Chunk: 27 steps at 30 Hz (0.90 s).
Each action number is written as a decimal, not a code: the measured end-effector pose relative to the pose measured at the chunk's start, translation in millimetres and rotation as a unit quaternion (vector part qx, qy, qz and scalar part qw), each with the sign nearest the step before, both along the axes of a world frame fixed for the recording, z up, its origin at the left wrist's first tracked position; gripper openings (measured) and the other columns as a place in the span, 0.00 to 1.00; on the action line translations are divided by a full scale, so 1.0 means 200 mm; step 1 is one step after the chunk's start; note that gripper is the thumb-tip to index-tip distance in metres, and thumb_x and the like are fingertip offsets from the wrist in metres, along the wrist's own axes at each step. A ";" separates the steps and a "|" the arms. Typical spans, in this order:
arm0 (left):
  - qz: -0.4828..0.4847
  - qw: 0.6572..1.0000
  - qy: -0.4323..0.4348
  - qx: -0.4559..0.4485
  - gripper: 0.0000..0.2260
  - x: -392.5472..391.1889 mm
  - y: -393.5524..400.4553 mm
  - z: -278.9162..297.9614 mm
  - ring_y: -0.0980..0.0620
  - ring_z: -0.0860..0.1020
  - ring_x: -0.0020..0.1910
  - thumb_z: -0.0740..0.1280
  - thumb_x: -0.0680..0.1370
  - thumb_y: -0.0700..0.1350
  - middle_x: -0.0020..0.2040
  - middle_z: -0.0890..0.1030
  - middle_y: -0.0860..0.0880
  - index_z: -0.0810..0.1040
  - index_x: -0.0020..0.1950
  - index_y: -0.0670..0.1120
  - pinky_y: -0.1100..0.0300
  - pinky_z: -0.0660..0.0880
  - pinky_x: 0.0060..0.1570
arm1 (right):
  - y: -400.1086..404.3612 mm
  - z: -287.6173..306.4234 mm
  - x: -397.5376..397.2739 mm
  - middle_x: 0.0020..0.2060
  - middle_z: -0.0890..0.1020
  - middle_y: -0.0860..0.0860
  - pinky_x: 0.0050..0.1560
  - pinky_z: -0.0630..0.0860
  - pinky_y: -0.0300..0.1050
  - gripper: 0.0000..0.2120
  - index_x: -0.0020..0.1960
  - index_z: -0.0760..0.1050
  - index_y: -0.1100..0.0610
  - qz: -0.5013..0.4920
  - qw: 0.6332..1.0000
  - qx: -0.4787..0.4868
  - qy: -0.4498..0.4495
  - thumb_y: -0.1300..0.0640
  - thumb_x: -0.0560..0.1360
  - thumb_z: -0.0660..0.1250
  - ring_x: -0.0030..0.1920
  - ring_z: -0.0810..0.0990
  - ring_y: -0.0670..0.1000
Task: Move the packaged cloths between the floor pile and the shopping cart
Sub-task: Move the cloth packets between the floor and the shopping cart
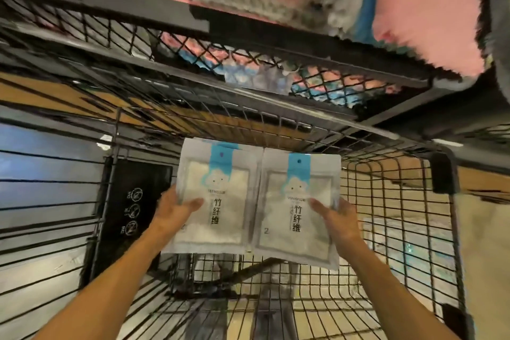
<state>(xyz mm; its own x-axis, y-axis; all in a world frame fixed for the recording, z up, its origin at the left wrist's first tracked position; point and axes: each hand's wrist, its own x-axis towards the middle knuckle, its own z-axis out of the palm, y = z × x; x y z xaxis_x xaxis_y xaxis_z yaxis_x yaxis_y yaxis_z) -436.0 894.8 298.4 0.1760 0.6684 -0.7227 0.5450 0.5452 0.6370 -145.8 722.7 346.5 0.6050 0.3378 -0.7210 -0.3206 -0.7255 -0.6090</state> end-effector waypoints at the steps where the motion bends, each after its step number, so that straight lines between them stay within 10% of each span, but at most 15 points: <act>1: -0.005 1.000 -0.005 0.002 0.17 0.01 0.00 -0.02 0.51 0.83 0.50 0.76 0.74 0.39 0.51 0.85 0.50 0.79 0.62 0.44 0.53 0.82 0.49 | 0.00 -0.04 -0.01 0.42 0.84 0.52 0.46 0.83 0.55 0.07 0.46 0.77 0.53 -0.001 1.000 0.000 -0.007 0.61 0.76 0.74 0.43 0.85 0.54; 9: -0.022 0.998 0.037 0.054 0.25 0.10 0.00 -0.18 0.43 0.82 0.57 0.76 0.75 0.40 0.59 0.82 0.45 0.70 0.69 0.45 0.42 0.80 0.57 | -0.03 -0.21 -0.07 0.42 0.82 0.44 0.39 0.82 0.43 0.09 0.56 0.76 0.55 0.009 0.991 -0.031 -0.126 0.57 0.78 0.74 0.40 0.83 0.44; 19: -0.036 0.984 0.150 0.087 0.39 0.17 -0.09 -0.24 0.39 0.60 0.79 0.71 0.79 0.43 0.80 0.59 0.39 0.50 0.82 0.40 0.44 0.61 0.76 | -0.02 -0.30 -0.10 0.56 0.75 0.51 0.49 0.85 0.59 0.24 0.61 0.66 0.54 0.059 0.970 -0.081 -0.220 0.45 0.75 0.75 0.52 0.81 0.54; 27: -0.326 0.871 0.276 0.242 0.35 0.24 -0.12 -0.15 0.46 0.38 0.82 0.58 0.83 0.45 0.83 0.38 0.45 0.38 0.83 0.50 0.45 0.45 0.81 | -0.02 -0.26 -0.08 0.73 0.67 0.64 0.69 0.69 0.67 0.42 0.79 0.55 0.61 0.287 0.846 -0.241 -0.379 0.36 0.79 0.65 0.72 0.68 0.64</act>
<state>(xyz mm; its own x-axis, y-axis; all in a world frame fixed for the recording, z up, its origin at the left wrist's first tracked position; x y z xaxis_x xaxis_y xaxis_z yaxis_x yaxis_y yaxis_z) -388.3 870.1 268.4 0.3479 0.8063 -0.4784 0.9343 -0.2555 0.2488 -161.8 719.1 294.3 0.7917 0.5097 -0.3366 0.5188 -0.8520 -0.0700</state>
